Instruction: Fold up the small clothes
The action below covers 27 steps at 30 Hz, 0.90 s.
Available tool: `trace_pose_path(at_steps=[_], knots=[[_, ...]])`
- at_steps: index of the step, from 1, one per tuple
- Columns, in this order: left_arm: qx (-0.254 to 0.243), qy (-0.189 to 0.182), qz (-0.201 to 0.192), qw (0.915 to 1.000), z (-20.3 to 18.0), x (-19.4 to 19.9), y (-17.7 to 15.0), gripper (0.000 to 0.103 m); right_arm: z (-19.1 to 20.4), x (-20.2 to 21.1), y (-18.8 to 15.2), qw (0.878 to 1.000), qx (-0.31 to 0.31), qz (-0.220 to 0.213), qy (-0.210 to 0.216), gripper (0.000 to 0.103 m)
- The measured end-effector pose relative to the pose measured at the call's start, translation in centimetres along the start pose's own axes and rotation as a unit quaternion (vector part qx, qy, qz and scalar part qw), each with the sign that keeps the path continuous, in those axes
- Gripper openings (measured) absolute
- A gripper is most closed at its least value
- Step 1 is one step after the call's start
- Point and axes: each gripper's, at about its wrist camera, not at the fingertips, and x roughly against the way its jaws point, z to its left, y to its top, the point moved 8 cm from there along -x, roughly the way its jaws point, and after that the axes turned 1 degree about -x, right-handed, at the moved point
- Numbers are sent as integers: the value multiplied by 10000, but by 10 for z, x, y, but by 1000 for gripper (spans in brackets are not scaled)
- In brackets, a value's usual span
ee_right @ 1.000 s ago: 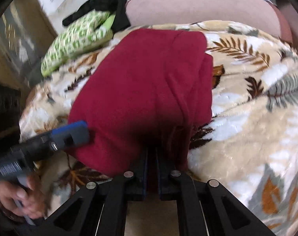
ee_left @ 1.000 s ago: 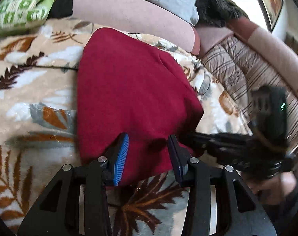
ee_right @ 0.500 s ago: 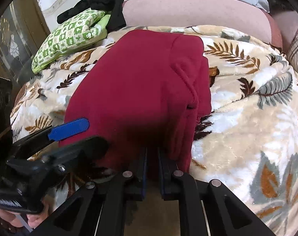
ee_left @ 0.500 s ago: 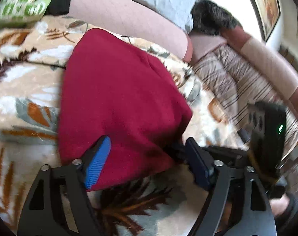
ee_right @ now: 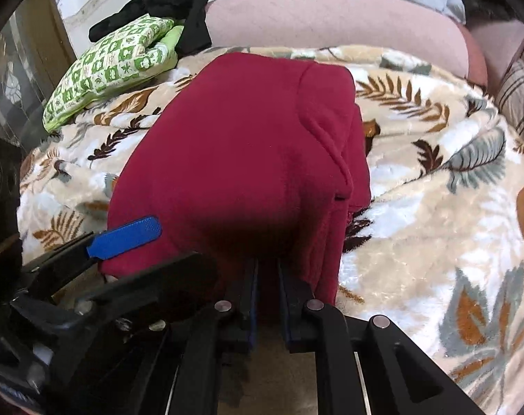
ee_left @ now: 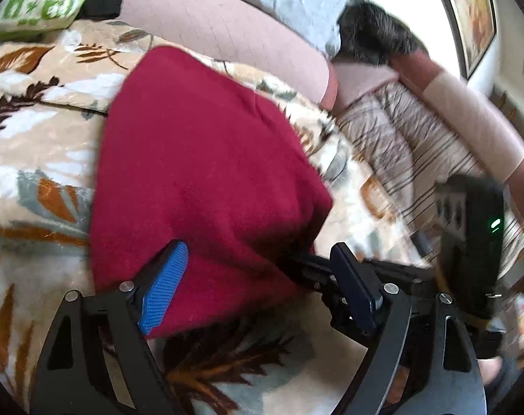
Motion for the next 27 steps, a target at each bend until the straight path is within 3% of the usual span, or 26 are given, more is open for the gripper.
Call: trace_pose_path(at_steps=[2,4,6,7,10,12,13,20,24,27], knots=[[91,-123,-286,9995,1,18,8,83,3,20,6,9994,-57,-255,241,10],[85,-38,-614,9981,6,32,18,83,13,48,19,9949,103,-842,551,10],[270,97,-709,9971,18,34,23,83,18,69,40,9867,369,-1536,386,10],[357,120,-631,9973,22,30,21,83,17,66,47,9856,382,-1621,302,10],[121,314,-583,9977,19,24,18,83,9,43,63,9862,353,-1618,90,10],[-101,430,-468,9979,13,16,13,83,-10,9,60,9934,189,-1104,-257,10],[-130,478,-370,9981,13,9,9,83,-19,-10,53,9969,51,-769,-167,10],[-404,489,-280,9976,4,0,3,102,-23,-3,50,9948,-40,-1019,-10,10],[-510,616,-169,9967,3,4,-4,102,-17,26,40,9914,-128,-1301,-2,10],[-683,1078,-105,9918,2,21,-16,102,-5,54,27,9896,153,-1389,-349,12]])
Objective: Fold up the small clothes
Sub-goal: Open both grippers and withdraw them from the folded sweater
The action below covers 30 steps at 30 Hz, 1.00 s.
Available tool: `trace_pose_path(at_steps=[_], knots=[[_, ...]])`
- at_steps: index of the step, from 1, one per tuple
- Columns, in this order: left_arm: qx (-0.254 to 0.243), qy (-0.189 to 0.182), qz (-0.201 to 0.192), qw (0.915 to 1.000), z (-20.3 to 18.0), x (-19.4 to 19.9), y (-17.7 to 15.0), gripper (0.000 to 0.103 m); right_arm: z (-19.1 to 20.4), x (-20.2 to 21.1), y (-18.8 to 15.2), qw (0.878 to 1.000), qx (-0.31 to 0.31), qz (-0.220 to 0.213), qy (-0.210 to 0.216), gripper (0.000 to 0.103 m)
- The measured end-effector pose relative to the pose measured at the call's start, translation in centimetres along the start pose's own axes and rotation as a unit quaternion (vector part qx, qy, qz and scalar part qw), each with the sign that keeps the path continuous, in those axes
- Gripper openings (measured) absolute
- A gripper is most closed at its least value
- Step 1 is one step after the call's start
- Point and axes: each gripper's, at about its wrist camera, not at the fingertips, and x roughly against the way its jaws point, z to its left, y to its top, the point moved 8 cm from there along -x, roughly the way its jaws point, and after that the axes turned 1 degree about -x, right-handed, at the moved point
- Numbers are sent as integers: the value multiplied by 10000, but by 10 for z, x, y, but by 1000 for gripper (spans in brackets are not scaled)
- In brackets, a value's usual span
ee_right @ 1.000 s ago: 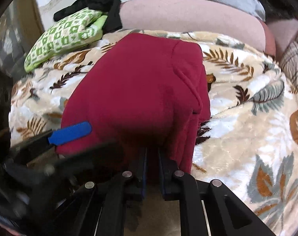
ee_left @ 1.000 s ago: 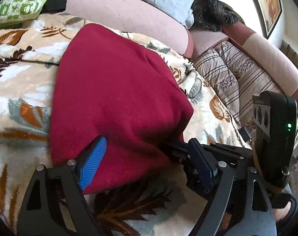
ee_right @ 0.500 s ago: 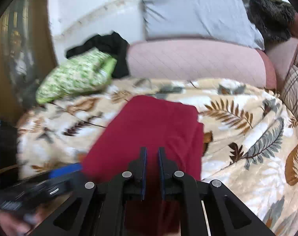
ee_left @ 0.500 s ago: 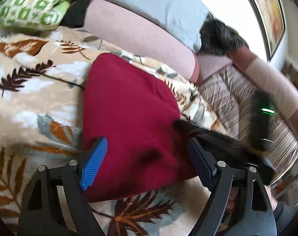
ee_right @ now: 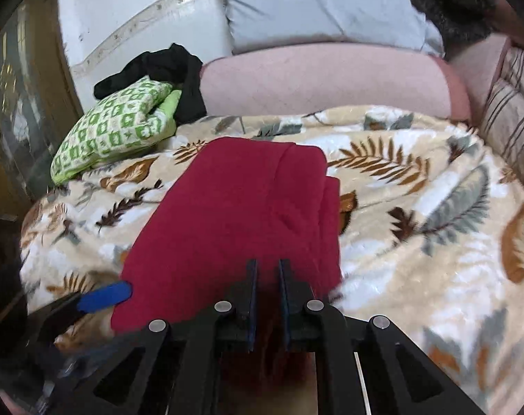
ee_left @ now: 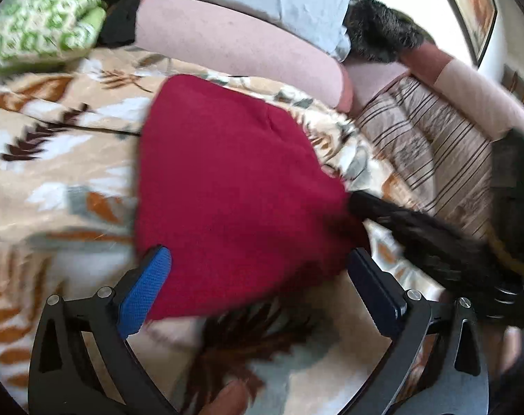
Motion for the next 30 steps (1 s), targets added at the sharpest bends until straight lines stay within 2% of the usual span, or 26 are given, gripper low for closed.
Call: trace_pose_path(at_steps=[2,4,5,6,8,12,16,23,30], knots=[[-175,475,-27,9987,2,14,-7,102,4,21,-6,10000,49,-28,-80,14],[-205,983,68,9949,6,30,-22,102,4,46,-21,9997,-115,10,-200,23],[-202,1136,118,9933,8,37,-29,102,3,56,-28,9994,-194,21,-270,39],[-182,1202,182,9924,7,44,-37,102,3,69,-38,9991,-297,-9,-301,49],[-162,1198,251,9923,2,54,-45,102,4,85,-53,9986,-384,40,-353,58],[-408,1545,223,9869,-7,69,-53,102,15,110,-66,9988,-158,-90,-465,59],[-644,1667,163,9838,-18,83,-57,102,25,127,-67,9973,81,-317,-663,61],[-478,1667,130,9848,-20,101,-64,102,23,149,-69,9946,-56,-569,-865,63],[-417,1621,107,9858,-21,107,-66,102,23,151,-74,9944,-12,-547,-901,64]])
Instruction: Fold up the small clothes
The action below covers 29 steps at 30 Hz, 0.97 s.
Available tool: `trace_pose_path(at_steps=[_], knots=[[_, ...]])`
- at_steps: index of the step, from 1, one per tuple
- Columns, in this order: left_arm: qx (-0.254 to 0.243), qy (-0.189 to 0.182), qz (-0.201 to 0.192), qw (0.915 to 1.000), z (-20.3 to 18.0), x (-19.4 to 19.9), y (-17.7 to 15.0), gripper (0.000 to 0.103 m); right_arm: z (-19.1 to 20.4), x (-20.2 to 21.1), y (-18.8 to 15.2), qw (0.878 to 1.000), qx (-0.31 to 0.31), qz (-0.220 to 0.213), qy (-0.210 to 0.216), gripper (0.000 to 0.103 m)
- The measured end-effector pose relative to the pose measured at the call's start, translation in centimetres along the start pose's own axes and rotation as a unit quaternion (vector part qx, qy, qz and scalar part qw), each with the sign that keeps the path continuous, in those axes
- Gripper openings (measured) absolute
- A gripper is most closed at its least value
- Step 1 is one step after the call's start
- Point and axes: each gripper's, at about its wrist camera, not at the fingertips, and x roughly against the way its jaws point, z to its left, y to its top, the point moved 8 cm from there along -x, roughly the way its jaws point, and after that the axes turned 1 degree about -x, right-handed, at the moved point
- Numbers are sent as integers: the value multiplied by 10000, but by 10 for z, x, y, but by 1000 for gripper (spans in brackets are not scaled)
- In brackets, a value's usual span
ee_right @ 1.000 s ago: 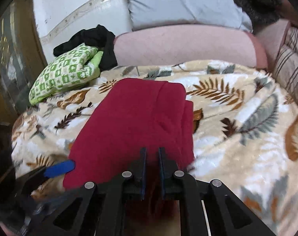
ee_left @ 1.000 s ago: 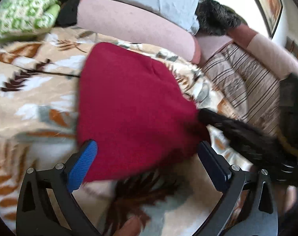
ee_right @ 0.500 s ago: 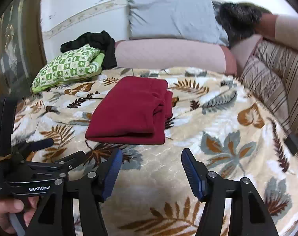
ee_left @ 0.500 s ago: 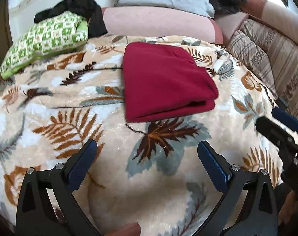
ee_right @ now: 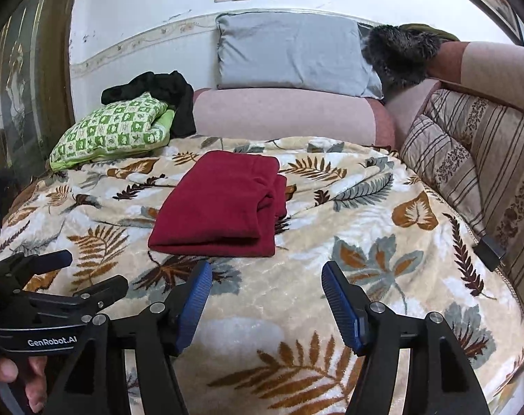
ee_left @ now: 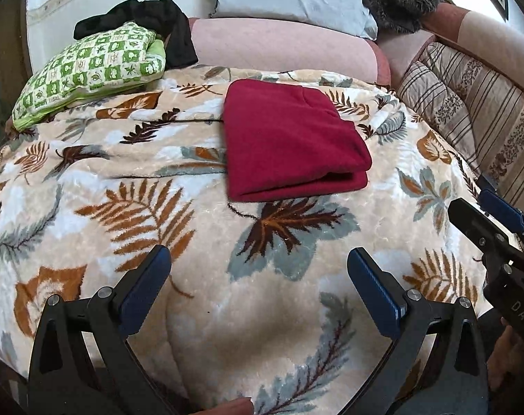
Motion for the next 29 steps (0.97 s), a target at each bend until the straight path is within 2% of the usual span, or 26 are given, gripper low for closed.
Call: trace_pose_path(at_steps=[4,10,13,20,25,27,29], knots=[[91,-34,29,9999,-1,2,-1,102,0,-1,-1,10000,-2,29,2,64],[351,-322,140,9988,-7,-1,1,102,-1,-5,-1,10000,-35,22,-57,64],[300,-280,236,9989,-9,-10,0,102,-3,-9,-1,9999,-92,54,-93,64],[233,-785,571,9950,-23,-34,-12,102,-7,-22,-5,9992,-248,257,-175,64],[169,-978,283,9947,-28,-26,-8,102,-9,-30,-9,9985,-275,355,-324,64],[68,-807,193,9965,-26,-26,-5,102,-9,-36,-12,9978,-250,460,-407,64],[-13,-403,139,9991,-19,-28,-4,102,-11,-40,-14,9972,-288,506,-473,64]])
